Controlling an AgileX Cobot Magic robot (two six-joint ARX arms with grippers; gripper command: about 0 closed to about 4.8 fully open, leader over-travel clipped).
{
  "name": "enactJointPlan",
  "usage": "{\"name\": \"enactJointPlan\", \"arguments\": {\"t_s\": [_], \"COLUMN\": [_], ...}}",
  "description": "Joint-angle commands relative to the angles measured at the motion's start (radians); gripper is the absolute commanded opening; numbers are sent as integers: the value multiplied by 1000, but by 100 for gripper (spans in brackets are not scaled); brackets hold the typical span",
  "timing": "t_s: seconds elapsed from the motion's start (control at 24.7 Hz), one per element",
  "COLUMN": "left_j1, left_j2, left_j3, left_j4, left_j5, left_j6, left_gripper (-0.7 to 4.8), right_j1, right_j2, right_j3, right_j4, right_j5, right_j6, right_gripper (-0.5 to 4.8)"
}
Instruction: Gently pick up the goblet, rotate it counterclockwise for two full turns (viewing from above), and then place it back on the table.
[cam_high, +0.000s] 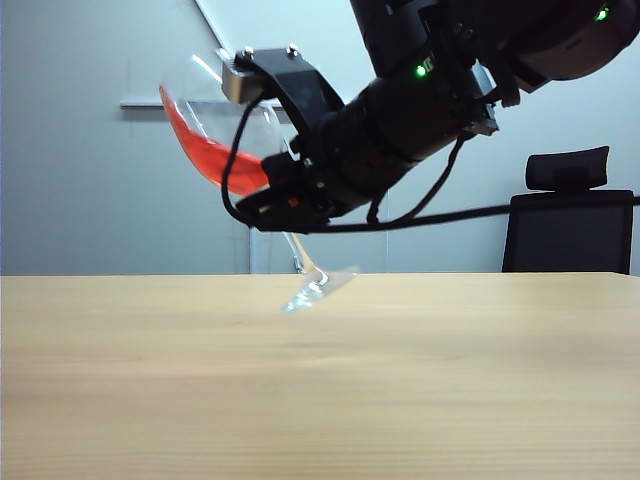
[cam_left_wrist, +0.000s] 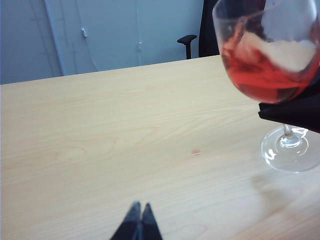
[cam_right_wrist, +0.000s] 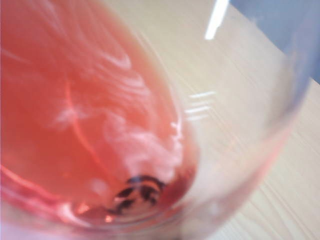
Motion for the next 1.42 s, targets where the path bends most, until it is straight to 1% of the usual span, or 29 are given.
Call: {"name": "enactJointPlan", "arguments": {"t_s": [0.04,0.08,0.24,0.41,0.57,0.73,0.89,1.01,1.13,1.34,1.42], "left_j1": [-2,-2,-2,-2,-2,-2,-2,-2,-2,3,10], "left_j2": [0,0,0,0,0,0,0,0,0,0,0], "left_j3": [2,2,2,2,2,2,2,2,2,2,2], "left_j4": [12,12,12,12,12,12,12,12,12,12,12], "left_j5": [4,4,4,4,4,4,4,4,4,4,4], "left_j6": [0,0,0,0,0,0,0,0,0,0,0], "left_gripper": [-5,-5,-4,-5,-5,-5,-5,-5,-5,-5,-5], "right_j1": [2,2,2,2,-2,-11,-24,-56,-113,-143,-149], "right_j2": [-15,-15,-14,-14,-14,-14,-13,14,85,163,188], "right_j3": [9,8,8,-6,-63,-150,-187,-192,-192,-191,-191], "right_j4": [123,161,245,323,478,621,639,642,689,745,774], "right_j5": [-86,-124,-184,-192,-226,-227,-227,-230,-230,-230,-241], "right_j6": [78,126,206,300,391,500,502,502,502,496,474], "right_gripper": [-5,-5,-5,-5,-5,-5,-5,-5,-5,-5,-5]}}
